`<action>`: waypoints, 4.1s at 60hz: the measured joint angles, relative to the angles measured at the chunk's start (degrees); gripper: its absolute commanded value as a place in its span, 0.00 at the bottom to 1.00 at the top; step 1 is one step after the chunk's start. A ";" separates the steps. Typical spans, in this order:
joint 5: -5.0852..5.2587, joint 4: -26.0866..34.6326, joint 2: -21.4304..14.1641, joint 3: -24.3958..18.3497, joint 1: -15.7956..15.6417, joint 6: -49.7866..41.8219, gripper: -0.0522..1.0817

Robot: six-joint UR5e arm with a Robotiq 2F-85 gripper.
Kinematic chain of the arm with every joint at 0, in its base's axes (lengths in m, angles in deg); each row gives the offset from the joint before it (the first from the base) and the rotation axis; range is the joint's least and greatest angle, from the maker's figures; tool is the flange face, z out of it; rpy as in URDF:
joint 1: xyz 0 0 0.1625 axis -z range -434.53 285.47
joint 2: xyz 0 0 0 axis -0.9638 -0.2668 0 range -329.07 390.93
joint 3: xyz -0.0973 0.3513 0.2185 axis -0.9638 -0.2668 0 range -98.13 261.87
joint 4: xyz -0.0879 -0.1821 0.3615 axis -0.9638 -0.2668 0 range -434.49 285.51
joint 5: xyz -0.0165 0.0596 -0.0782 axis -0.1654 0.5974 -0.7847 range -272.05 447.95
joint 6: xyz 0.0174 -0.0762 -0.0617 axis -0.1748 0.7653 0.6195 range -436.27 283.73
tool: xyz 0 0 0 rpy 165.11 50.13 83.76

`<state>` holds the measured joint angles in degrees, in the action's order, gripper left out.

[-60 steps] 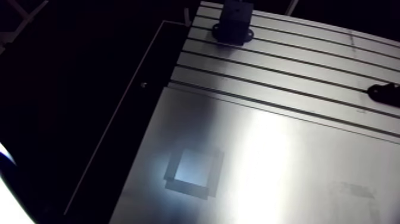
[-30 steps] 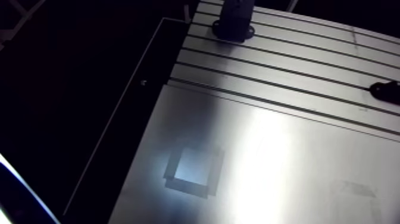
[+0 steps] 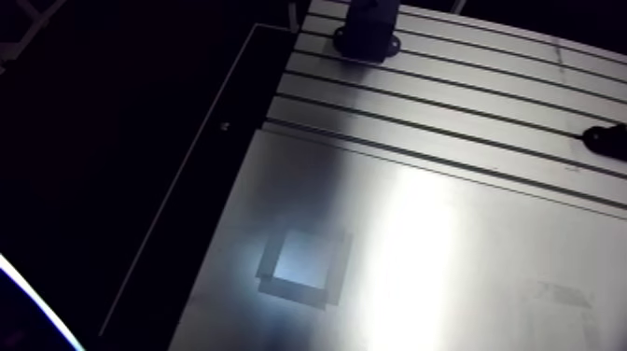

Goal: Pick up the M10 bolt and insert it into the hole until fully seated.

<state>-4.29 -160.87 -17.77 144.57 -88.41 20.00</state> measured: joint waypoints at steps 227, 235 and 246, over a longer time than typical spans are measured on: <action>2.31 0.30 -37.57 23.36 22.24 0.61 0.05; 2.38 0.35 -37.79 22.72 22.44 0.83 0.05; 2.20 0.65 -37.35 21.36 22.38 1.15 0.05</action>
<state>-2.09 -160.22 -55.12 165.92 -66.03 21.15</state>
